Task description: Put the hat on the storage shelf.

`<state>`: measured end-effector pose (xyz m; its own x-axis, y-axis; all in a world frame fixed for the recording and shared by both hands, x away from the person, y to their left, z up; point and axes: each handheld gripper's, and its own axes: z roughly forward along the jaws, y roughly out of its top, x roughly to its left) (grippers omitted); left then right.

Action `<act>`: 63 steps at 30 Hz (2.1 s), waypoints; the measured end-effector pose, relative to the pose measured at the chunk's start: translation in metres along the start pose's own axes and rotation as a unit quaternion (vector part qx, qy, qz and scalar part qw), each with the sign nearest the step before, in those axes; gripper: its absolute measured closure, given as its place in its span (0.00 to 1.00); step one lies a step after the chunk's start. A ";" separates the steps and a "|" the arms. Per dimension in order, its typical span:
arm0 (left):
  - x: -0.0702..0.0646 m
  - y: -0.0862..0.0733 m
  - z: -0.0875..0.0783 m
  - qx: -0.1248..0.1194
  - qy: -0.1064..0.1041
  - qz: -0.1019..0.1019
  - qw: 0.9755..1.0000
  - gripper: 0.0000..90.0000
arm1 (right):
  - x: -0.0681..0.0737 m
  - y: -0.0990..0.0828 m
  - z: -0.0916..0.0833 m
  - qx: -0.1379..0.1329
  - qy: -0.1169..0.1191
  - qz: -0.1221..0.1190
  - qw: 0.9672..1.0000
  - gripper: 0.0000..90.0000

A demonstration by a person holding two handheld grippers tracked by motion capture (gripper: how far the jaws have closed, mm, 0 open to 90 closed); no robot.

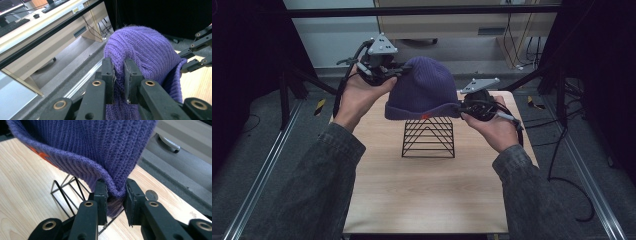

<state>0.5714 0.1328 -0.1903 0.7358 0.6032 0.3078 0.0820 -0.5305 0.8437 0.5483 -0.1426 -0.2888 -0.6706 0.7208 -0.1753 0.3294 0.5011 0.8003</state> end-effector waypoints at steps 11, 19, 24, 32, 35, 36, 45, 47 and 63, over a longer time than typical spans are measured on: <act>-0.003 -0.011 0.016 0.017 -0.005 -0.009 1.000 0.89 | 0.001 -0.009 0.014 0.034 0.009 -0.004 0.999 0.82; -0.007 -0.017 0.025 0.024 -0.011 -0.007 1.000 0.89 | 0.001 -0.016 0.019 0.058 0.013 -0.011 0.998 0.81; -0.009 -0.023 0.030 0.026 -0.015 -0.011 0.999 0.89 | 0.001 -0.020 0.022 0.072 0.015 -0.016 0.997 0.81; -0.012 -0.024 0.037 0.040 -0.015 0.004 0.999 0.89 | -0.001 -0.030 0.029 0.083 0.022 -0.005 0.996 0.81; -0.011 -0.026 0.041 0.044 -0.018 0.000 0.999 0.89 | 0.000 -0.032 0.032 0.092 0.020 -0.006 0.996 0.81; -0.011 -0.026 0.041 0.044 -0.018 0.000 0.999 0.89 | 0.001 -0.032 0.033 0.096 0.021 -0.008 0.995 0.81; -0.014 -0.032 0.042 0.047 -0.018 0.000 0.999 0.88 | 0.001 -0.034 0.034 0.102 0.023 -0.011 0.994 0.80; -0.014 -0.035 0.042 0.046 -0.019 -0.004 0.999 0.88 | 0.002 -0.035 0.036 0.102 0.026 -0.008 0.994 0.80; -0.026 -0.060 0.047 0.058 -0.031 0.002 0.998 0.87 | 0.013 -0.052 0.055 0.136 0.036 -0.015 0.990 0.79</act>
<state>0.5784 0.1207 -0.2691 0.7756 0.5650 0.2814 0.1527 -0.6006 0.7848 0.5589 -0.1330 -0.3642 -0.7255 0.6723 -0.1470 0.4689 0.6393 0.6094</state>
